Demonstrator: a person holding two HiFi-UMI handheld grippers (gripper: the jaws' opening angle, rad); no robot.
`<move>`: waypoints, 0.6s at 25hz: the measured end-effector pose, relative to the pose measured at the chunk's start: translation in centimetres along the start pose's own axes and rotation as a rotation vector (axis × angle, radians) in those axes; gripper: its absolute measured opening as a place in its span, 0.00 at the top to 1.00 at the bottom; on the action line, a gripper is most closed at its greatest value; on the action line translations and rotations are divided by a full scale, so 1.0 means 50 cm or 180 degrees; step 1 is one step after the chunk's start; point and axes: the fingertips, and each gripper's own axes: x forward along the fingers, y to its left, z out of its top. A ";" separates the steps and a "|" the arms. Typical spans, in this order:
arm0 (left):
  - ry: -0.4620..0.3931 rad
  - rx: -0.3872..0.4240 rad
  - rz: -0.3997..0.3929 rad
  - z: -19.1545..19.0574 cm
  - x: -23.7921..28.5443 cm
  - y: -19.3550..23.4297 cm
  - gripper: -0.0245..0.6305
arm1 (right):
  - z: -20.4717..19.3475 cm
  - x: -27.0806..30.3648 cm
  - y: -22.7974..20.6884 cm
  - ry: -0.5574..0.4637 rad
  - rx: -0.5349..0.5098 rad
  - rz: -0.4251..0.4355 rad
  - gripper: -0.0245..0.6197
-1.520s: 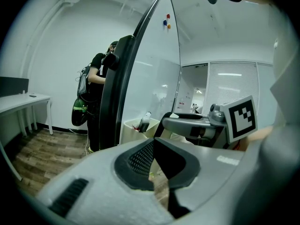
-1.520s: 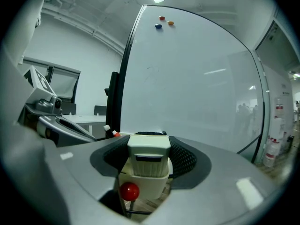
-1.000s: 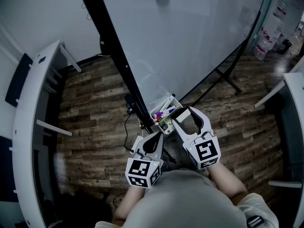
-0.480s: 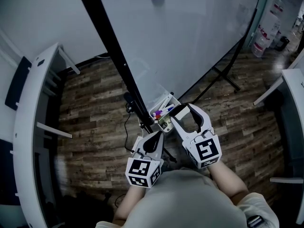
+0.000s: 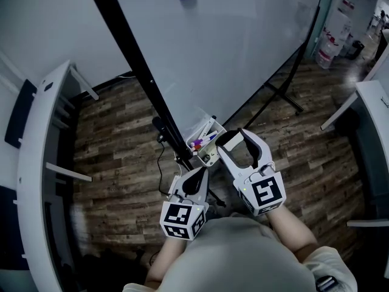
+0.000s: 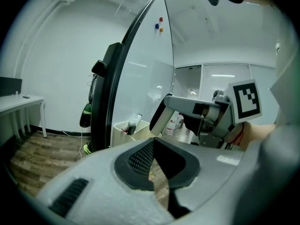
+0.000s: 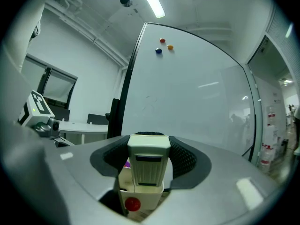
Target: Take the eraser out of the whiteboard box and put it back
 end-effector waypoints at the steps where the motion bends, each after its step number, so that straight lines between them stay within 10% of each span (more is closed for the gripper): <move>1: 0.0001 0.0003 -0.0010 0.000 -0.001 -0.003 0.96 | 0.002 -0.004 -0.001 -0.0008 -0.0001 -0.0014 0.55; 15: -0.0004 0.0053 -0.0185 0.005 0.001 -0.044 0.96 | 0.008 -0.067 -0.007 -0.0027 0.0045 -0.0223 0.55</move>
